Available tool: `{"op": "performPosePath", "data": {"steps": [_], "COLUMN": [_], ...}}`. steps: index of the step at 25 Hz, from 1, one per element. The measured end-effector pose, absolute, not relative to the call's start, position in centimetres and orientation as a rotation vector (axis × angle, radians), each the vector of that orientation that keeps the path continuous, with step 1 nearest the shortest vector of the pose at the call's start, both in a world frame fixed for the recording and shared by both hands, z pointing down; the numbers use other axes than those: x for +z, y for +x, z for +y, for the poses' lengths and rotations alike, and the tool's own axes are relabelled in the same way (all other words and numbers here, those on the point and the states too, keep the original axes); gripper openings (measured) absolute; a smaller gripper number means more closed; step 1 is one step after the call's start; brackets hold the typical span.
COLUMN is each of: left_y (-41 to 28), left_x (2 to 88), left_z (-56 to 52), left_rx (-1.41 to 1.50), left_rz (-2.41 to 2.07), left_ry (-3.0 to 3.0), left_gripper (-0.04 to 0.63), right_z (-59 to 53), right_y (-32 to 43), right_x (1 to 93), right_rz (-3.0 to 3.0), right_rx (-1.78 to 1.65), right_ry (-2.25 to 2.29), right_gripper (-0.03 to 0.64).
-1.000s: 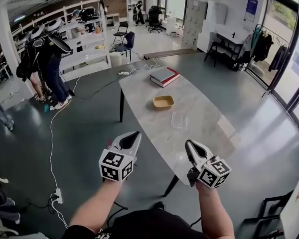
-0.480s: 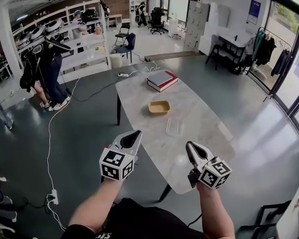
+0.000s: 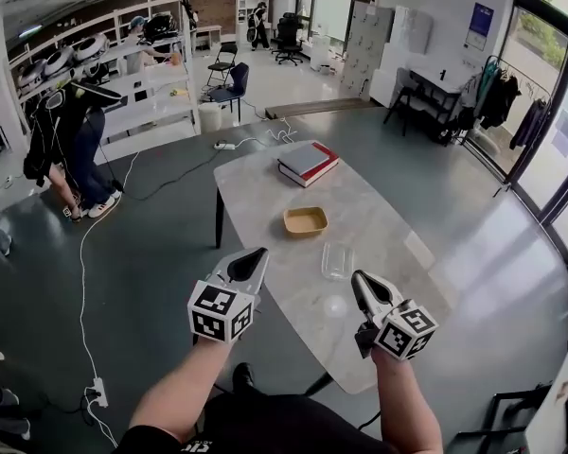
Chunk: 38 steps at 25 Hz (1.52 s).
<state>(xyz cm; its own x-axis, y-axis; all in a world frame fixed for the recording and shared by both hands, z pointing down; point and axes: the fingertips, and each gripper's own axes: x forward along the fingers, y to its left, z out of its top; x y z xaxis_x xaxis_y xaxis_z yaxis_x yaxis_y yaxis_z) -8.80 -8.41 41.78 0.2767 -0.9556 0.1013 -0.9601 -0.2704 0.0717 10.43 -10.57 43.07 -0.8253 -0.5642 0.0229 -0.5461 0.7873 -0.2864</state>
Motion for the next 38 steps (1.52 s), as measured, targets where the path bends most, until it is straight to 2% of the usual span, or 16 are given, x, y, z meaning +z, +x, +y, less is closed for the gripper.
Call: {"op": "performPosePath", "data": {"steps": [9,17,30,38], "left_y": [-15.2,-18.4,-15.2,-10.1], "left_x": [41.6,42.4,44.4,44.0], "left_z": [-15.4,-18.2,-22.6,-26.0], "left_rx": [0.055,0.089,0.118,0.153], "left_rz": [-1.728,-1.650,-1.539,-1.515], "left_ry": [2.486,2.541,2.544,2.576], "left_gripper": [0.003,0.003,0.003,0.003], "right_z": [-15.9,-17.5,-20.8,-23.1], "right_y": [3.5,1.1,4.0,6.8], "right_x": [43.3,45.0,47.7,48.9], "right_rz": [2.885,2.831,2.838,2.901], "right_rx": [-0.420,-0.461,-0.535,-0.568], "right_ry": [-0.998,-1.122,-1.229,-1.178], "right_gripper": [0.014,0.014,0.014,0.014]}}
